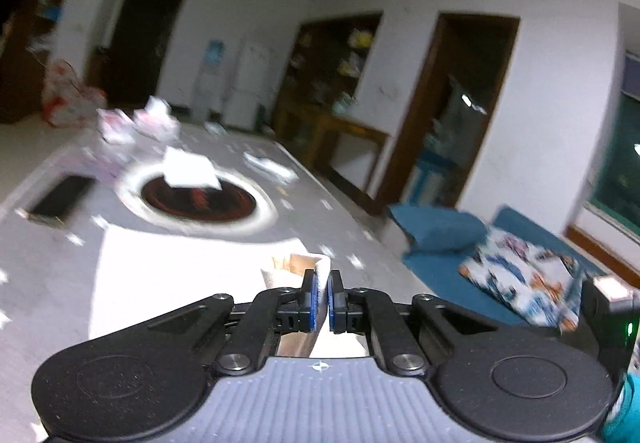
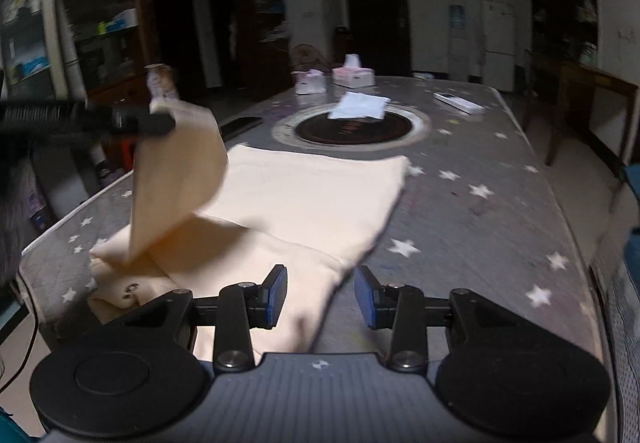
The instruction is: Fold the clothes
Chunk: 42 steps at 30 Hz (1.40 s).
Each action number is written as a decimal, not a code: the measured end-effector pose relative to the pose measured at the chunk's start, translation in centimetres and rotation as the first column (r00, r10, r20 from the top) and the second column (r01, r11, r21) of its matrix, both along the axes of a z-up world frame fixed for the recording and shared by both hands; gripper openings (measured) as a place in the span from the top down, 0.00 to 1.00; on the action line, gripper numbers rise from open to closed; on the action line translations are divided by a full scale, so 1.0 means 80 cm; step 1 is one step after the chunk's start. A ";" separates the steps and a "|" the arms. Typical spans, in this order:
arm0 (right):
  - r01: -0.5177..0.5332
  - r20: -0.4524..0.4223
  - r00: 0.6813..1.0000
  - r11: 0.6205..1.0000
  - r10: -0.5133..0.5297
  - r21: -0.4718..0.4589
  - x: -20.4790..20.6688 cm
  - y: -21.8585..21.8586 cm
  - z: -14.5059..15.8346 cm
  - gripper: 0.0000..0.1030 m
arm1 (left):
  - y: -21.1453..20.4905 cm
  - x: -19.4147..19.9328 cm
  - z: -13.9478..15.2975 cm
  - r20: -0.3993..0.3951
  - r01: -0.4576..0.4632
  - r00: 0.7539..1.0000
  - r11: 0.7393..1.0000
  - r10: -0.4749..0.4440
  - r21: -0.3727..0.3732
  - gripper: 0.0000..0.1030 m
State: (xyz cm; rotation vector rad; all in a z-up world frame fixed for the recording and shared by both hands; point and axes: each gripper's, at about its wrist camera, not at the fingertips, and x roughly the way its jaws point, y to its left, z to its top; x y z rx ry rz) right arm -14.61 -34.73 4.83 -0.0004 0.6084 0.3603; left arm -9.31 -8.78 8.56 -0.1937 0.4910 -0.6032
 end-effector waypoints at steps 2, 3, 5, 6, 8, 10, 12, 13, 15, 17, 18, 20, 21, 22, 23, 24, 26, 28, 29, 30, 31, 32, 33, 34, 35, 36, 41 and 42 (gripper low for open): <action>0.019 -0.006 1.000 1.000 -0.019 0.002 -0.002 -0.007 -0.003 0.64 | -0.014 0.002 -0.015 -0.026 0.036 0.999 0.999 -0.036 0.021 0.94; 0.026 -0.008 1.000 1.000 -0.026 0.003 -0.003 -0.009 -0.004 0.64 | -0.020 0.002 -0.022 -0.042 0.049 0.998 0.998 -0.048 0.035 0.94; 0.036 -0.010 0.999 0.999 -0.036 0.007 -0.004 -0.013 -0.005 0.64 | -0.031 0.003 -0.035 -0.071 0.076 0.995 0.996 -0.073 0.051 0.93; 0.040 -0.010 0.999 0.999 -0.040 0.009 -0.004 -0.014 -0.005 0.64 | -0.037 0.004 -0.041 -0.086 0.090 0.993 0.994 -0.085 0.058 0.92; 0.044 -0.010 0.999 0.999 -0.044 0.010 -0.004 -0.015 -0.006 0.64 | -0.043 0.002 -0.051 -0.109 0.111 0.989 0.992 -0.104 0.066 0.88; 0.041 -0.009 0.999 0.999 -0.041 0.009 -0.002 -0.013 -0.005 0.64 | -0.046 0.000 -0.057 -0.124 0.126 0.985 0.990 -0.117 0.071 0.85; 0.037 -0.007 0.999 0.999 -0.037 0.008 0.000 -0.011 -0.005 0.64 | -0.047 -0.003 -0.061 -0.137 0.139 0.982 0.988 -0.128 0.074 0.77; 0.034 -0.006 0.999 0.999 -0.034 0.008 0.001 -0.009 -0.004 0.64 | -0.047 -0.004 -0.062 -0.140 0.144 0.981 0.987 -0.133 0.074 0.70; 0.028 -0.002 1.000 1.000 -0.028 0.007 0.003 -0.005 -0.003 0.64 | -0.046 -0.005 -0.065 -0.146 0.159 0.978 0.985 -0.147 0.072 0.63; 0.023 0.002 1.000 1.000 -0.023 0.007 0.005 0.000 -0.002 0.63 | -0.046 -0.006 -0.066 -0.150 0.173 0.976 0.982 -0.161 0.070 0.60; 0.020 0.004 1.000 1.000 -0.020 0.006 0.007 0.002 -0.001 0.63 | -0.044 -0.007 -0.066 -0.148 0.178 0.975 0.982 -0.167 0.067 0.58; 0.007 0.012 1.000 1.000 -0.007 0.003 0.010 0.008 0.002 0.63 | -0.034 -0.010 -0.063 -0.137 0.174 0.977 0.983 -0.164 0.063 0.57; 0.000 0.016 1.000 1.000 0.000 0.002 0.011 0.011 0.004 0.63 | -0.028 -0.011 -0.061 -0.130 0.170 0.978 0.984 -0.161 0.061 0.57; -0.010 0.020 1.000 1.000 0.010 0.000 0.013 0.015 0.006 0.63 | -0.021 -0.013 -0.060 -0.123 0.160 0.981 0.985 -0.152 0.063 0.57; -0.026 0.021 0.999 1.000 0.026 -0.001 0.015 0.020 0.007 0.63 | -0.012 -0.014 -0.058 -0.116 0.140 0.984 0.988 -0.132 0.066 0.58; -0.041 0.023 0.999 0.999 0.041 -0.002 0.017 0.025 0.008 0.63 | 0.000 -0.014 -0.057 -0.110 0.114 0.988 0.991 -0.106 0.069 0.58; -0.077 0.021 0.997 0.997 0.077 -0.004 0.023 0.037 0.007 0.64 | 0.024 -0.012 -0.057 -0.106 0.053 0.993 0.995 -0.044 0.080 0.59; -0.115 0.016 0.993 0.993 0.115 -0.007 0.029 0.051 0.005 0.64 | 0.049 -0.006 -0.059 -0.114 -0.013 0.993 0.996 0.023 0.091 0.61; -0.132 0.013 0.991 0.991 0.133 -0.009 0.032 0.058 0.004 0.64 | 0.061 -0.003 -0.061 -0.119 -0.042 0.991 0.994 0.054 0.097 0.64; -0.144 0.008 0.989 0.989 0.144 -0.010 0.036 0.064 0.002 0.64 | 0.072 0.000 -0.063 -0.124 -0.069 0.989 0.992 0.081 0.103 0.65; -0.155 0.003 0.988 0.988 0.155 -0.012 0.040 0.070 -0.001 0.64 | 0.082 0.002 -0.065 -0.128 -0.093 0.986 0.989 0.108 0.113 0.65; -0.164 -0.002 0.986 0.986 0.164 -0.014 0.044 0.076 -0.003 0.64 | 0.090 0.005 -0.069 -0.134 -0.113 0.982 0.986 0.130 0.123 0.68; -0.172 -0.007 0.985 0.985 0.172 -0.018 0.049 0.081 -0.005 0.64 | 0.098 0.007 -0.072 -0.143 -0.131 0.978 0.983 0.149 0.133 0.69; -0.178 -0.013 0.984 0.984 0.178 -0.022 0.053 0.086 -0.008 0.64 | 0.105 0.009 -0.076 -0.152 -0.143 0.975 0.980 0.164 0.139 0.71; -0.181 -0.020 0.983 0.983 0.180 -0.030 0.056 0.091 -0.013 0.64 | 0.112 0.010 -0.081 -0.162 -0.152 0.971 0.978 0.175 0.143 0.74; -0.182 -0.027 0.983 0.983 0.181 -0.037 0.060 0.095 -0.016 0.64 | 0.117 0.011 -0.084 -0.164 -0.157 0.970 0.976 0.181 0.148 0.75; -0.165 -0.074 0.984 0.984 0.161 -0.059 0.071 0.093 -0.036 0.67 | 0.128 0.012 -0.085 -0.155 -0.166 0.969 0.971 0.193 0.173 0.76; -0.168 -0.074 0.984 0.984 0.163 -0.061 0.070 0.092 -0.037 0.67 | 0.129 0.013 -0.083 -0.155 -0.165 0.969 0.971 0.192 0.171 0.76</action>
